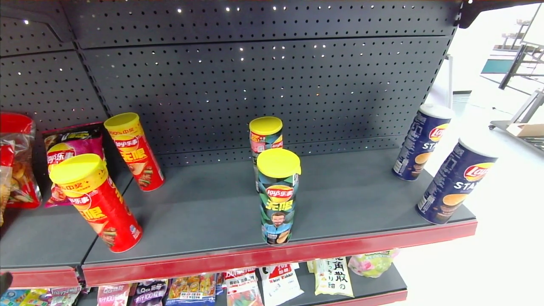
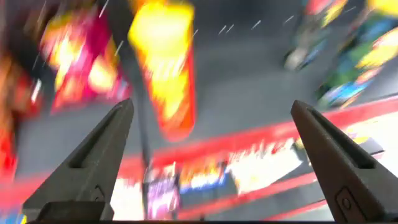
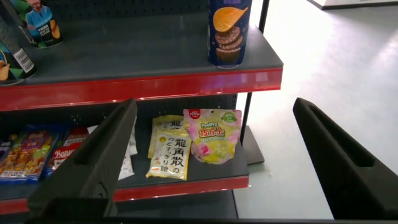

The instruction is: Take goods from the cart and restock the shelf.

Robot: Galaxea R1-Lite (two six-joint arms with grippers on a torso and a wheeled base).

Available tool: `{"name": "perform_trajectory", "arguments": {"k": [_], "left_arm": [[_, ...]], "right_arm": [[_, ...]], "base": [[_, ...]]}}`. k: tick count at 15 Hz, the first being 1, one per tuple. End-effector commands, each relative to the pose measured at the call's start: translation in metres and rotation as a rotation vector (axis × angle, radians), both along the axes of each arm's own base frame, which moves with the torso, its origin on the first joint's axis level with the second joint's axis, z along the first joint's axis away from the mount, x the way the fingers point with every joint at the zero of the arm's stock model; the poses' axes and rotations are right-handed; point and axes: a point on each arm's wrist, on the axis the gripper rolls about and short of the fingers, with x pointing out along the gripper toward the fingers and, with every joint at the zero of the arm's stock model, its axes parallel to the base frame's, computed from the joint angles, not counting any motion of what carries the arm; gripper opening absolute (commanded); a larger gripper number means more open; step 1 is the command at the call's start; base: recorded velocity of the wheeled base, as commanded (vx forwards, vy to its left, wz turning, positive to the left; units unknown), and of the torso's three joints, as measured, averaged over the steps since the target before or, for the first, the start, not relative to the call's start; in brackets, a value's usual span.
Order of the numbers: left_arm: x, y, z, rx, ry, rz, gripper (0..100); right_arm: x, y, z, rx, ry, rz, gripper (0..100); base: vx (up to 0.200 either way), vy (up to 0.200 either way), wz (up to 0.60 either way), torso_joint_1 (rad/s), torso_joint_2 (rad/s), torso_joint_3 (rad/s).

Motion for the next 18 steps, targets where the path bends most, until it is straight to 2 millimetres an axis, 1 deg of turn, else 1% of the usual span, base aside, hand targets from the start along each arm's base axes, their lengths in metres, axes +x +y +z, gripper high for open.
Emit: {"name": "perform_trajectory", "arguments": {"k": [1, 2, 3, 5, 6, 7, 8, 9, 10, 14, 16, 18], "left_arm": [[-0.025, 0.005, -0.035, -0.043, 0.026, 0.107, 100], [-0.032, 0.005, -0.048, -0.047, 0.071, 0.163, 100], [-0.037, 0.004, -0.055, -0.045, 0.085, 0.209, 100], [-0.043, 0.001, -0.064, -0.046, 0.065, 0.269, 100], [-0.045, 0.001, -0.066, -0.046, 0.053, 0.268, 100], [-0.051, 0.002, -0.076, -0.028, 0.020, 0.263, 100], [-0.051, 0.002, -0.076, -0.025, 0.019, 0.263, 100], [-0.055, 0.002, -0.088, 0.000, -0.006, 0.262, 100], [-0.054, 0.002, -0.092, 0.016, 0.002, 0.269, 100], [-0.053, 0.002, -0.094, 0.018, 0.007, 0.269, 100], [-0.048, 0.001, -0.103, 0.016, 0.031, 0.268, 100], [-0.040, 0.001, -0.106, 0.004, -0.029, 0.232, 100]], "right_arm": [[0.000, 0.000, 0.000, 0.000, 0.001, 0.000, 100], [0.000, 0.000, 0.000, 0.000, 0.001, 0.000, 100], [0.000, 0.000, 0.000, 0.000, 0.001, 0.000, 100], [0.000, 0.000, 0.000, -0.005, 0.001, 0.003, 100], [0.000, 0.000, 0.000, -0.005, 0.001, 0.005, 100], [0.000, 0.000, 0.000, -0.005, 0.001, 0.006, 100], [0.000, 0.000, 0.000, -0.005, 0.001, 0.006, 100], [0.000, 0.000, 0.000, -0.006, 0.001, 0.006, 100], [0.000, 0.000, 0.000, -0.006, 0.001, 0.008, 100], [0.000, 0.000, 0.000, -0.005, 0.001, 0.006, 100], [0.000, 0.000, 0.000, 0.000, 0.001, 0.006, 100], [0.000, 0.000, 0.000, 0.000, 0.001, 0.006, 100]], "base": [[0.000, 0.000, 0.00, 0.000, 0.00, 0.000], [0.000, 0.000, 0.00, 0.000, 0.00, 0.000], [0.000, 0.000, 0.00, 0.000, 0.00, 0.000], [0.000, 0.000, 0.00, 0.000, 0.00, 0.000], [0.000, 0.000, 0.00, 0.000, 0.00, 0.000], [0.000, 0.000, 0.00, 0.000, 0.00, 0.000], [0.000, 0.000, 0.00, 0.000, 0.00, 0.000], [0.000, 0.000, 0.60, 0.007, 0.00, 0.007], [0.000, 0.000, 0.60, 0.007, 0.00, 0.002], [0.000, 0.000, 0.60, -0.122, 0.29, 0.161], [0.000, 0.000, 0.00, -0.149, 0.35, 0.186], [0.000, 0.000, 0.00, -0.039, 0.09, 0.051]]}}
